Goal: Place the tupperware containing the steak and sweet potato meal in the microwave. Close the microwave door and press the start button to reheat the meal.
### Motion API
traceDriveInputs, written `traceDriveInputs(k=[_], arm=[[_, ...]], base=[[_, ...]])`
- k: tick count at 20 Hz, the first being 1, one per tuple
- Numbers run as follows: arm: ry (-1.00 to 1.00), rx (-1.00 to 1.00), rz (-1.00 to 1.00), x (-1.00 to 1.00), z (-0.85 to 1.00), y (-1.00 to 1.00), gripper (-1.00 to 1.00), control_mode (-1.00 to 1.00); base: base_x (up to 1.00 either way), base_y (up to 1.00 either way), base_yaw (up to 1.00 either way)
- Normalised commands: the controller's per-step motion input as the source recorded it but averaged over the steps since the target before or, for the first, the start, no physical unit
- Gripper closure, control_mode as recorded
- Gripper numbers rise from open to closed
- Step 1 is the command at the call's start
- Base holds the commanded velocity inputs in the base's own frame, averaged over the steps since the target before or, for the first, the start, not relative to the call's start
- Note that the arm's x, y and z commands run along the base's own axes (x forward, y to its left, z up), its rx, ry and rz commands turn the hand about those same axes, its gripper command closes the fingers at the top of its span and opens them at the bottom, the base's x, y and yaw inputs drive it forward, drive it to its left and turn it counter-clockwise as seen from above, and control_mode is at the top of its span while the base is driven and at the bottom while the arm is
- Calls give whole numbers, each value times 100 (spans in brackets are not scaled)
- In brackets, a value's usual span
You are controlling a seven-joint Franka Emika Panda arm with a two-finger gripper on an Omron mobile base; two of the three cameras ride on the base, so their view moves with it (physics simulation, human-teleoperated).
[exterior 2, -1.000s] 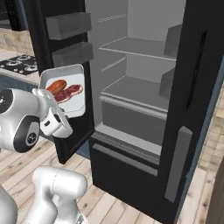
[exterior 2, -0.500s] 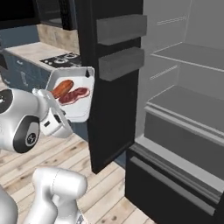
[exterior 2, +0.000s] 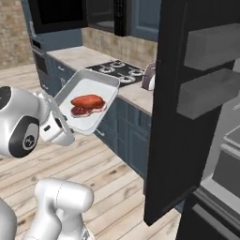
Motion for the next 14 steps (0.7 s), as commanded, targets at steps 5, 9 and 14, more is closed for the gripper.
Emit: traceDriveInputs(k=[5, 9, 14], arm=[[0, 0, 0, 0, 0, 0, 100, 100], [0, 0, 0, 0, 0, 0, 100, 100], [0, 0, 0, 0, 0, 0, 100, 100]], base=[[69, 85, 22], [62, 79, 17], [64, 53, 7]])
